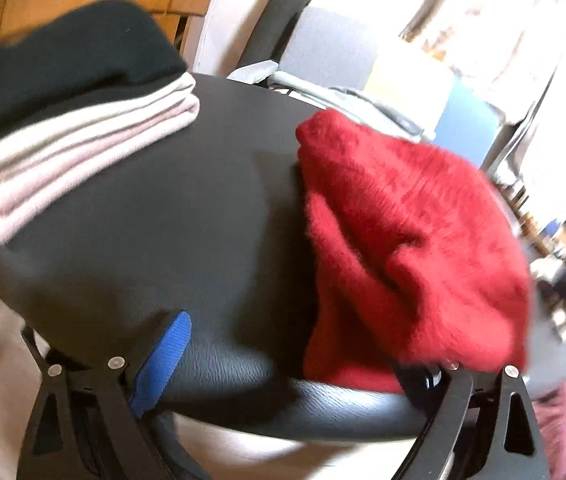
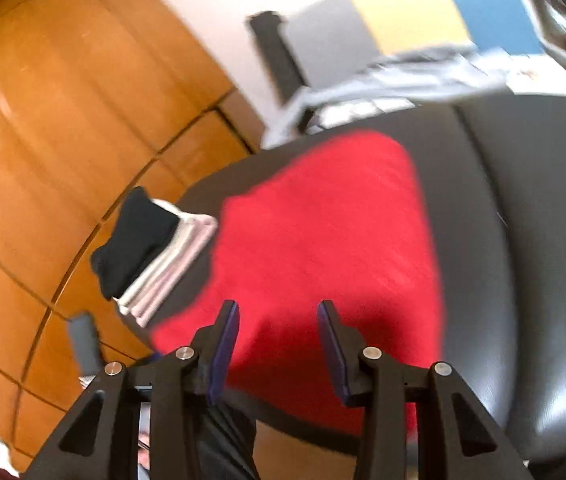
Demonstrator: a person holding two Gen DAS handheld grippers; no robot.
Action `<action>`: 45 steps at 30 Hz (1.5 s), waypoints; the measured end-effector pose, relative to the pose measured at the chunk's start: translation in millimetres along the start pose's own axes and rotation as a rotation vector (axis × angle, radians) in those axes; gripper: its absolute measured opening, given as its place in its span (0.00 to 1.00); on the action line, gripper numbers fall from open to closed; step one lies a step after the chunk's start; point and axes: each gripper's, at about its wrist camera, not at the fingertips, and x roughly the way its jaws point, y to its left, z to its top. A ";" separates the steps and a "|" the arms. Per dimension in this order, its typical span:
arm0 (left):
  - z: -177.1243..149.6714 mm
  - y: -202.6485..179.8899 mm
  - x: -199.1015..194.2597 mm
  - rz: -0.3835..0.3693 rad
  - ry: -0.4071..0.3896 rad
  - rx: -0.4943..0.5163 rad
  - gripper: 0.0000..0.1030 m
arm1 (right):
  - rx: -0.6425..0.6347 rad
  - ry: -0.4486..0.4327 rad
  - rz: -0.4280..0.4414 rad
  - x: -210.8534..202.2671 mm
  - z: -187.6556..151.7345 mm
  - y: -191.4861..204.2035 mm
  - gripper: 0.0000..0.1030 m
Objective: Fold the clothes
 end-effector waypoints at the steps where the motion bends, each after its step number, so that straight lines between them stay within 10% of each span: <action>1: 0.4 1.2 -6.5 -0.039 -0.001 -0.025 0.92 | 0.010 0.013 0.015 -3.4 -7.1 -6.8 0.40; 7: 18.4 -12.9 -14.4 -0.161 0.019 -0.062 0.92 | 0.217 0.101 0.253 1.3 -44.5 -40.9 0.40; 21: 29.2 -7.5 -47.2 -0.048 -0.129 -0.048 0.93 | 0.501 0.116 0.257 23.3 -59.4 -79.7 0.40; 27: 27.8 -45.1 2.7 0.009 -0.035 0.072 0.92 | 0.656 0.049 0.320 36.4 -61.3 -94.1 0.33; 29: 24.1 -59.6 26.2 0.095 -0.007 0.144 0.76 | 0.628 0.040 0.296 38.4 -57.6 -93.1 0.11; 31: 22.7 -66.7 47.5 0.116 0.072 0.155 0.23 | 0.575 0.028 0.237 32.1 -49.6 -88.9 0.10; 37: 29.4 -48.7 3.1 -0.005 -0.045 0.017 0.01 | 0.422 -0.067 0.092 0.8 -31.3 -79.1 0.07; 43: -6.4 -1.1 30.0 0.117 0.078 -0.078 0.01 | 0.415 -0.009 0.050 19.0 -47.8 -92.4 0.10; 45: -8.6 -0.1 16.3 0.110 0.027 -0.094 0.01 | 0.384 0.001 0.064 18.0 -43.9 -87.5 0.26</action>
